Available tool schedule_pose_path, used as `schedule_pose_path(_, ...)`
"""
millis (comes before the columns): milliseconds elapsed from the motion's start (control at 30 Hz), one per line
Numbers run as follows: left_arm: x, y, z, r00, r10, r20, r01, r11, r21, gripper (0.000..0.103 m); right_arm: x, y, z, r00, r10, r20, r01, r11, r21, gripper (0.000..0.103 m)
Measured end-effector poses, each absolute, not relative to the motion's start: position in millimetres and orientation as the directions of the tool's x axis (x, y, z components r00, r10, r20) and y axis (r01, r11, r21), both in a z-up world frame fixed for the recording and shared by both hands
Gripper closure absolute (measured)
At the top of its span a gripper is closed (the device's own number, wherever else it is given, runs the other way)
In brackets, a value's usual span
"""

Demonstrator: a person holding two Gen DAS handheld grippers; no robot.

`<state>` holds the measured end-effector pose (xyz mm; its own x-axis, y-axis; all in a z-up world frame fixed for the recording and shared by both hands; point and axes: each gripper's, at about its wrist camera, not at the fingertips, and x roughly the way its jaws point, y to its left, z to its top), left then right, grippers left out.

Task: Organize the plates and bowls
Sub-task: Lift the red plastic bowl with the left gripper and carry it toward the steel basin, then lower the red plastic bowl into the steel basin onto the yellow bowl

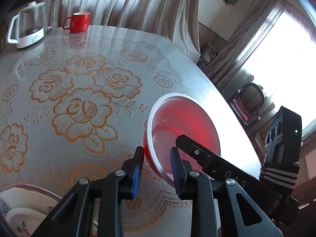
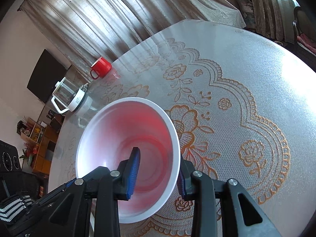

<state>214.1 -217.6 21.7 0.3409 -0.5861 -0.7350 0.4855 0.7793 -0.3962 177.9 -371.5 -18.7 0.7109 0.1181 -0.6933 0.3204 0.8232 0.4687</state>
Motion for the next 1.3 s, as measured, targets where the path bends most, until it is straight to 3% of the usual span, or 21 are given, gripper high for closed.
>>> schedule_pose_path(1300,171,-54,53,0.524,-0.555,-0.646,0.345,0.832,-0.435,0.076,181,-227,12,0.696,0.241,-0.676,0.079,0.910,0.407,0.070)
